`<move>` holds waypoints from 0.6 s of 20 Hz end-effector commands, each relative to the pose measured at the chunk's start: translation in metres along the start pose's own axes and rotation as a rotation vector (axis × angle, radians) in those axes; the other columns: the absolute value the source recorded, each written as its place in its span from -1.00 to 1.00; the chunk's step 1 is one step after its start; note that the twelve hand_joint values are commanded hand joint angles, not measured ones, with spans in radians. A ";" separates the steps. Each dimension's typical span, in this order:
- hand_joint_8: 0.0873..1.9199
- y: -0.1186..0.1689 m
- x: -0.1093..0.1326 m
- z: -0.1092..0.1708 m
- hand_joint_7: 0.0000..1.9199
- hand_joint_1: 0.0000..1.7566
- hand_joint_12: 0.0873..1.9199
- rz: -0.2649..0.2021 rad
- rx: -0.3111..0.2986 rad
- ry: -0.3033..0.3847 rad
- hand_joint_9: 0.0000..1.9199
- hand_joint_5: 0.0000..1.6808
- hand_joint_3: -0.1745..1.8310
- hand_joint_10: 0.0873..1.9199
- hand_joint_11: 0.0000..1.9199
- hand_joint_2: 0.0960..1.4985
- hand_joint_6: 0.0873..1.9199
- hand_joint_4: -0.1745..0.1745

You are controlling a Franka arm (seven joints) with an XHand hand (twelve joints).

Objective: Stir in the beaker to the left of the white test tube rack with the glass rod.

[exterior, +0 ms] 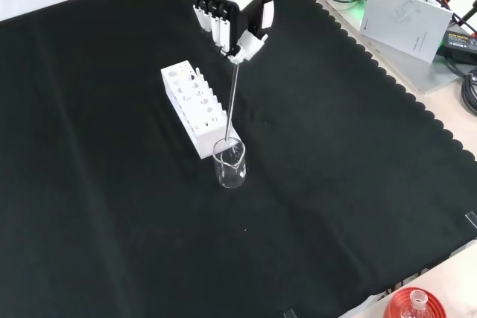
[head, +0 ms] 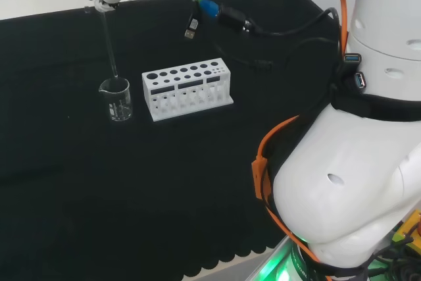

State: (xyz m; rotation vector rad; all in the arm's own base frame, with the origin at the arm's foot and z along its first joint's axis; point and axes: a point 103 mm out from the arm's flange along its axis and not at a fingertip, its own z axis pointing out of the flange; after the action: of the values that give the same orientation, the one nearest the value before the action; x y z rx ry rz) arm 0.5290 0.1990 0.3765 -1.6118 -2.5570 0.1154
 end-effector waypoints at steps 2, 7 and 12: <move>-0.47 0.007 -0.001 0.017 0.49 0.65 -0.59 -0.009 0.028 0.011 0.79 0.46 0.03 -1.00 0.69 -0.46 -0.35 -1.00; -0.47 0.013 -0.006 0.030 0.49 0.65 -0.59 -0.008 0.051 0.025 0.79 0.46 0.03 -1.00 0.69 -0.46 -0.35 -1.00; -0.47 0.017 -0.012 0.048 0.49 0.65 -0.59 -0.019 0.067 0.050 0.79 0.46 0.03 -1.00 0.69 -0.46 -0.35 -1.00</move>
State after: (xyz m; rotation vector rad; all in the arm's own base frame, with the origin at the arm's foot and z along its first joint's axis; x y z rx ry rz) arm 0.5392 0.1993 0.3376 -1.5643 -2.5150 0.1618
